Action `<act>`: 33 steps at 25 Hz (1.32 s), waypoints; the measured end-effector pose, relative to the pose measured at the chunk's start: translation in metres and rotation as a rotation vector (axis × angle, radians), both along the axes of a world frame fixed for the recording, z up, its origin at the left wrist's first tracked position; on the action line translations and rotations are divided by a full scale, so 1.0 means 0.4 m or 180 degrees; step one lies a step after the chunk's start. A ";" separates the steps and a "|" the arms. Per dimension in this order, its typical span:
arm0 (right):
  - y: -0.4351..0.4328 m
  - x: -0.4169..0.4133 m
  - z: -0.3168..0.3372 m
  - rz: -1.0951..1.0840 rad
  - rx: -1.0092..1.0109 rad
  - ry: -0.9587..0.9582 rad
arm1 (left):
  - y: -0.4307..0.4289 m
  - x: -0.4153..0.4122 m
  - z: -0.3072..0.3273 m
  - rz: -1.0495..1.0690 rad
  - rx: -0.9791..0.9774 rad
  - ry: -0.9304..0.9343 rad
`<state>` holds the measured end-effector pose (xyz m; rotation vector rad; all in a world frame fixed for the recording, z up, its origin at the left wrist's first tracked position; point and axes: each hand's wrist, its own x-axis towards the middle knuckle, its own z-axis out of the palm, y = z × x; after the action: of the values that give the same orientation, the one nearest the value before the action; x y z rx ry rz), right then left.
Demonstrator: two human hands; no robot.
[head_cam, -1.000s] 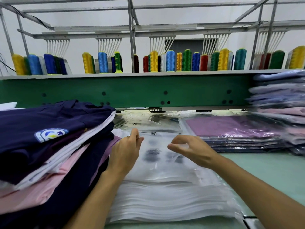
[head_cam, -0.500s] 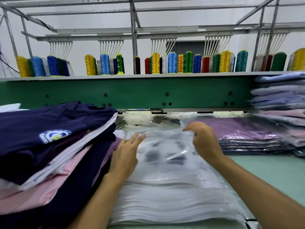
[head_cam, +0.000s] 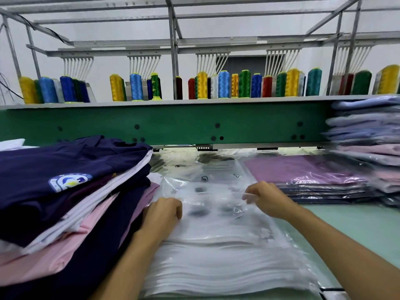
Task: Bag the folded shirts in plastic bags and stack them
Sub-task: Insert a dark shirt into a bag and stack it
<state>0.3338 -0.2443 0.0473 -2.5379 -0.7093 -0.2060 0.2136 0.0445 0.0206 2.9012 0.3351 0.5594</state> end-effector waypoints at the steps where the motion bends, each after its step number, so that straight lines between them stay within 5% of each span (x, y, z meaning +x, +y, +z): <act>1: -0.002 0.004 -0.005 0.0011 -0.0047 0.0125 | -0.001 0.002 0.002 0.0031 -0.0013 -0.0036; 6: 0.011 0.007 -0.007 -0.0090 0.0539 -0.0033 | -0.016 0.019 -0.001 -0.0037 -0.0045 -0.0735; 10: 0.014 -0.003 -0.002 -0.0313 0.0179 -0.0424 | -0.004 0.022 -0.023 -0.0014 0.0194 -0.0355; 15: 0.031 -0.016 0.012 -0.0452 0.0127 -0.0569 | 0.004 0.020 -0.012 -0.0012 -0.0047 -0.0665; 18: 0.008 -0.022 -0.007 0.0028 -0.0561 -0.0093 | 0.001 0.016 -0.006 -0.0754 0.0330 -0.0700; 20: -0.001 -0.029 -0.009 0.0297 -0.0477 -0.0138 | -0.012 0.021 -0.003 -0.1163 0.0255 -0.1020; 23: 0.019 -0.039 -0.005 0.0311 -0.0272 -0.0447 | -0.035 0.034 -0.026 -0.1048 -0.0309 -0.0555; 26: 0.047 -0.047 -0.027 0.0431 -0.0813 -0.0150 | -0.040 0.044 -0.063 -0.0811 -0.0077 0.0358; 33: 0.087 -0.068 -0.036 0.0407 -0.0944 -0.0164 | -0.069 0.032 -0.029 -0.0572 -0.0097 0.0503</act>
<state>0.3067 -0.2093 0.0329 -2.7602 -0.9826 -0.1306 0.2263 0.0168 0.0090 2.9125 0.0998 0.2951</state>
